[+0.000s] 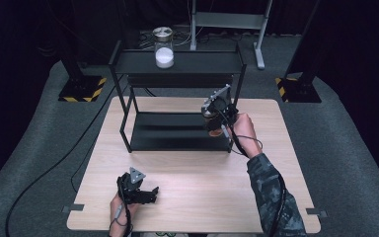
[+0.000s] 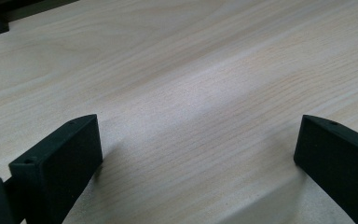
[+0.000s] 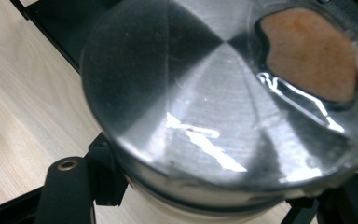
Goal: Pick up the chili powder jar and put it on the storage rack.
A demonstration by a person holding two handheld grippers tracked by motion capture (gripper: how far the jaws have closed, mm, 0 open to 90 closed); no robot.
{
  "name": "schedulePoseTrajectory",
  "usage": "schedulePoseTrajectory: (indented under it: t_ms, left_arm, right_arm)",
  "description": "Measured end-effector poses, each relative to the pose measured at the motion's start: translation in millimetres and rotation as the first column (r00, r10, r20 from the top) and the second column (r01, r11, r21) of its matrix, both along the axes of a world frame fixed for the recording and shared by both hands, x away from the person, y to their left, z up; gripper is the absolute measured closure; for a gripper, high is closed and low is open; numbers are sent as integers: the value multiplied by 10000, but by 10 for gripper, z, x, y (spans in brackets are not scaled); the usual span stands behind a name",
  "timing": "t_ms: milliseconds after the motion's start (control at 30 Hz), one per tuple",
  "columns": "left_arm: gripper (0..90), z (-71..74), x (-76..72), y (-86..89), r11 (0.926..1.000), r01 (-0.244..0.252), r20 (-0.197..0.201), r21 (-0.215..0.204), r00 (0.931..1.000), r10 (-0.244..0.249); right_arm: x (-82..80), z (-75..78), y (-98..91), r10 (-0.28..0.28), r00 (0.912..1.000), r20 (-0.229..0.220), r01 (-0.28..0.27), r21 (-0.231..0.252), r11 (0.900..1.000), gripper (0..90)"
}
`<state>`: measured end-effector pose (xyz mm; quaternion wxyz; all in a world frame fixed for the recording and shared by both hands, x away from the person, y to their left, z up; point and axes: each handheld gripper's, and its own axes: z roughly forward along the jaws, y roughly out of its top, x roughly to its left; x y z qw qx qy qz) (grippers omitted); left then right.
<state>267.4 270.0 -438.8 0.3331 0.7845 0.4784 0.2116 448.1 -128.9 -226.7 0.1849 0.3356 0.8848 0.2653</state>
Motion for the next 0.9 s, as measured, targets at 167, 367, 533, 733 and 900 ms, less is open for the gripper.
schedulePoseTrajectory:
  t_ms: [167,367,533,733,900]
  left_arm:
    - [2,-1,-1,-1,10000,-1,5,0,10000,1]
    - [3,0,-1,0,10000,-1,4,-3,10000,1]
    - [3,-1,-1,-1,10000,-2,6,1,10000,2]
    - [3,-2,-4,-2,10000,-12,16,-10,10000,12]
    - [3,-2,-3,-2,10000,-10,16,-6,10000,10]
  right_arm:
    - [-14,57,-5,-8,10000,79,8,-2,10000,307]
    - [-20,124,-2,34,9999,165,-33,-46,10000,307]
    - [-38,191,1,42,9996,282,-40,-72,10000,307]
    - [-49,260,-4,43,9993,382,-41,-61,10000,307]
    - [-59,313,0,49,9989,473,-46,-79,10000,307]
